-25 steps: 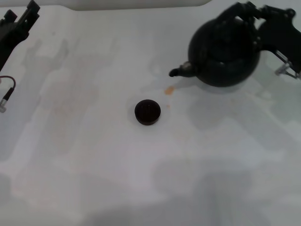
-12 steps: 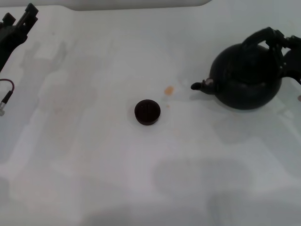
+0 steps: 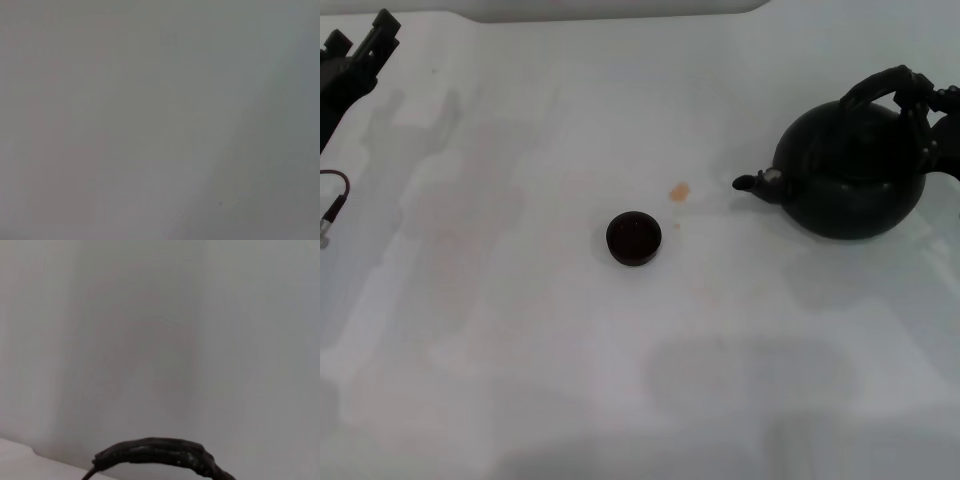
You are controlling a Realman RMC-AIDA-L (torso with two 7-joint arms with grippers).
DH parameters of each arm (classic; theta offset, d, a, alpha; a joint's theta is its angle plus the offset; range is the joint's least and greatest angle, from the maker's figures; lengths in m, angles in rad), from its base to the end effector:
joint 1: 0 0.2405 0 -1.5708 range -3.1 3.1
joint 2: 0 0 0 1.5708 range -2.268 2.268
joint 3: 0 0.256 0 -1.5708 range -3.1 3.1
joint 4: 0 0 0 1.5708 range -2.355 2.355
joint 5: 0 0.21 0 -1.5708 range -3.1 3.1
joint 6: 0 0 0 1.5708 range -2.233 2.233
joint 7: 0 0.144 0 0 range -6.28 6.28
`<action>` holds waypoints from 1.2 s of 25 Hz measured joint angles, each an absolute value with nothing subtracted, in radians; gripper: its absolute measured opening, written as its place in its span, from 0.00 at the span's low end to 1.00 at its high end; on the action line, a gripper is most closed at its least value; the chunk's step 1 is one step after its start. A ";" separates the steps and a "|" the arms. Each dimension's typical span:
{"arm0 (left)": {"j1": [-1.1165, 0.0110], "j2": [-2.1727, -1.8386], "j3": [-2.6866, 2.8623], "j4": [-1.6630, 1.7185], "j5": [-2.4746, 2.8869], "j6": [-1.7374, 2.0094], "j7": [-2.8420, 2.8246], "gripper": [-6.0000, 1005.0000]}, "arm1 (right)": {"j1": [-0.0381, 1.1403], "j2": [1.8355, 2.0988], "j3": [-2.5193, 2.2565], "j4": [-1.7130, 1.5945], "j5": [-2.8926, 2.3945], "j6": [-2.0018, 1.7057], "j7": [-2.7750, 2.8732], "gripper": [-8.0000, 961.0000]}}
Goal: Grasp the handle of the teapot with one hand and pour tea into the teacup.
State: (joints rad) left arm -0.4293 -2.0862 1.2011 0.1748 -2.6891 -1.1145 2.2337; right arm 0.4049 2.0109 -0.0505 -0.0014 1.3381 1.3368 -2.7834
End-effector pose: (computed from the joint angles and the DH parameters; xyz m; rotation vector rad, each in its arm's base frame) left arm -0.3308 0.3401 -0.0033 -1.6045 -1.0063 -1.0694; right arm 0.3471 0.2951 -0.0074 -1.9387 0.4348 0.6951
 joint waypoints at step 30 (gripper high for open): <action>-0.420 -2.085 1.201 0.175 -2.688 -1.115 2.241 0.86 | 0.311 2.007 -0.023 -0.002 1.348 1.498 -2.506 0.90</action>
